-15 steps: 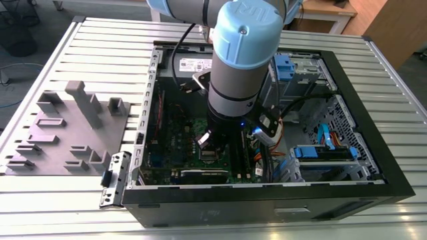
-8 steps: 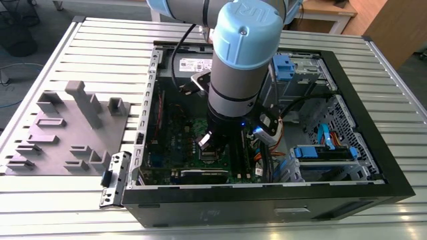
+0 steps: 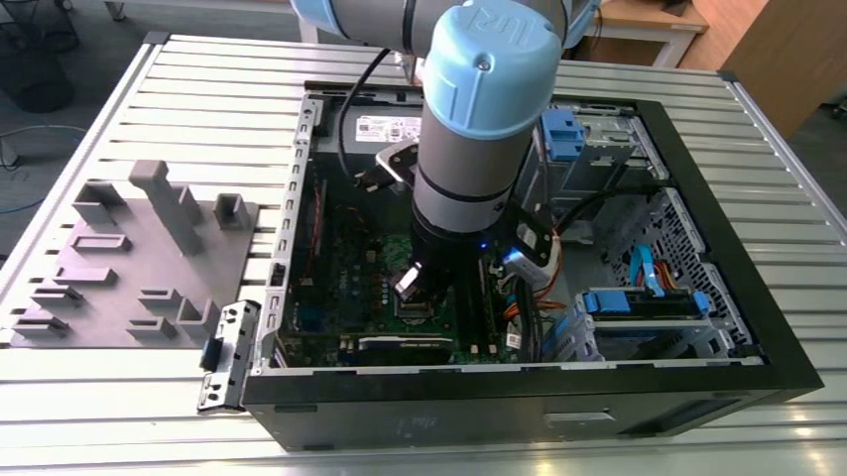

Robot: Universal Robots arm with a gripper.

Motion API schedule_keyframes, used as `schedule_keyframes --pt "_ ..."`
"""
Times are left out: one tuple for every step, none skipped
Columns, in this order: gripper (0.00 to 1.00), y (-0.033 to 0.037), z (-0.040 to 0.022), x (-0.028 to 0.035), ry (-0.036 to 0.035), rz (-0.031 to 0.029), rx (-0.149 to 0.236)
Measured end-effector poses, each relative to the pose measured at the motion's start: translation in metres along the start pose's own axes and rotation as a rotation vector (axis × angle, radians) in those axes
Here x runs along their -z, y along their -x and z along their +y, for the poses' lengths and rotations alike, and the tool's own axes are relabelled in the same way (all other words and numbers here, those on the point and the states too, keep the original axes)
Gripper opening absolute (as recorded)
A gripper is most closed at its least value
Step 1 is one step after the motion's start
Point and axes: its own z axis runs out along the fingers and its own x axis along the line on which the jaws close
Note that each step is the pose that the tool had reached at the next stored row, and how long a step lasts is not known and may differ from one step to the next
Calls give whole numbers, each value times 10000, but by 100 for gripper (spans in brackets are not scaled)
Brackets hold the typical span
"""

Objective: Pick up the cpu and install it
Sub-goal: 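Install the first cpu locking lever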

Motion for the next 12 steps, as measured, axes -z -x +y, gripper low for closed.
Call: schedule_keyframes --pt "11 0 0 -2 3 5 177" --pt "11 0 0 -5 7 10 352" --pt "11 0 0 -8 10 14 530" --pt "11 0 0 -11 14 18 700" --pt "11 0 0 -13 17 24 885" --pt "11 0 -1 -16 20 28 1049" --pt "11 0 -1 -18 24 33 1218" --pt "11 0 -1 -21 28 36 1388" --pt "11 -1 -1 -23 31 41 1547" --pt "11 -1 -1 -23 32 44 1637" --pt "11 0 -1 -24 32 45 1655" --pt "11 5 -5 -25 34 45 1665"
